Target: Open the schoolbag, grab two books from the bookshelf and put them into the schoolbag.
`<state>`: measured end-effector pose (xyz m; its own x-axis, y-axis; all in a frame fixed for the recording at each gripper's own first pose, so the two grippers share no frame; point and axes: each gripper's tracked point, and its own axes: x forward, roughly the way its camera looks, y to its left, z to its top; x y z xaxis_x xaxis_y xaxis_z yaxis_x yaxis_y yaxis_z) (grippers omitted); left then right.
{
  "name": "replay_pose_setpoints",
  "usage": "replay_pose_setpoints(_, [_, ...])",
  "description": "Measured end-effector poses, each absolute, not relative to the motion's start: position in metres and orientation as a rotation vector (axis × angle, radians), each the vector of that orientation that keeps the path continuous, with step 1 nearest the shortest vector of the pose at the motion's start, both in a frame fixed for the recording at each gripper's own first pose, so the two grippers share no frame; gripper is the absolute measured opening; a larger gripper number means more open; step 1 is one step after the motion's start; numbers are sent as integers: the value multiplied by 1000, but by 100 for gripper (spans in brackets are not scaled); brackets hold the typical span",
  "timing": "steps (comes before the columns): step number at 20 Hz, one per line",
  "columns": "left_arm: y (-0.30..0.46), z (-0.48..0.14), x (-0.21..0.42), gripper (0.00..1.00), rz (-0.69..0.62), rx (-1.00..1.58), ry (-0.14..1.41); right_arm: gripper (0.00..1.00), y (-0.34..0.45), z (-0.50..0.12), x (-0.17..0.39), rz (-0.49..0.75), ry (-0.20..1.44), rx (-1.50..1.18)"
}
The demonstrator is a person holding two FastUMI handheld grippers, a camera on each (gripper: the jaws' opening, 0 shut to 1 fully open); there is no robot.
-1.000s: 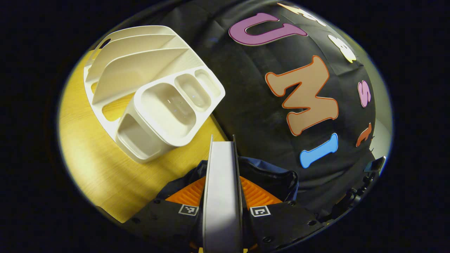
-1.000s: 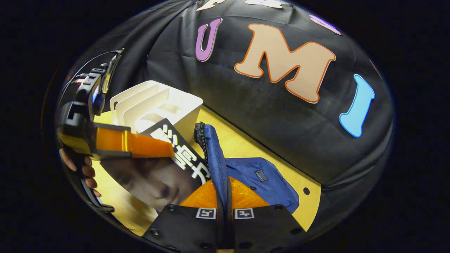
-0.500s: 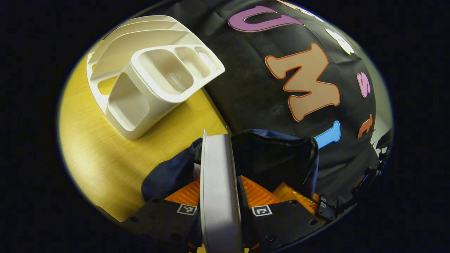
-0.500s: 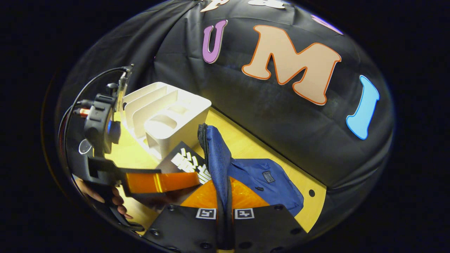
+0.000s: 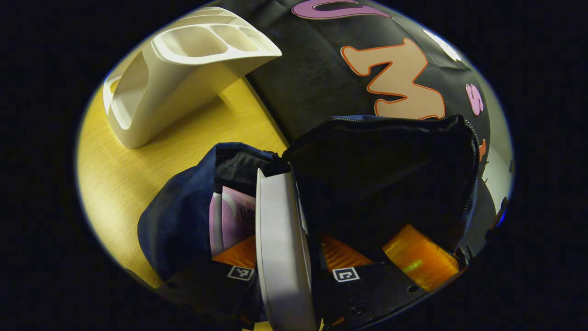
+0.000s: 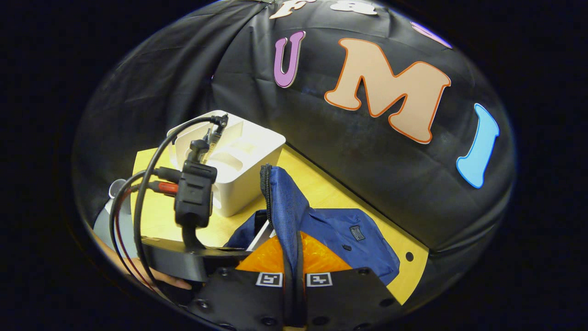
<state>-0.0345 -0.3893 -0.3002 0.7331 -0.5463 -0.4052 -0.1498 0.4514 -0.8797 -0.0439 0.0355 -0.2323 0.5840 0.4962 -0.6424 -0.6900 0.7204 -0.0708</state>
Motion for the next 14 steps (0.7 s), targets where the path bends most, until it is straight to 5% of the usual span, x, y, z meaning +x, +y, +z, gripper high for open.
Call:
replay_pose_setpoints(6, [-406, -323, -27, 54, -287, -1101, 791, 5, 26, -232, -46, 699, 636, -349])
replay_pose_setpoints(12, [-394, -321, -47, 76, -333, -871, 832, 8, 25, -236, -36, 672, 626, -353])
replay_pose_setpoints(14, [-373, -312, -56, 92, -336, -771, 824, 8, 23, -235, -35, 651, 637, -332])
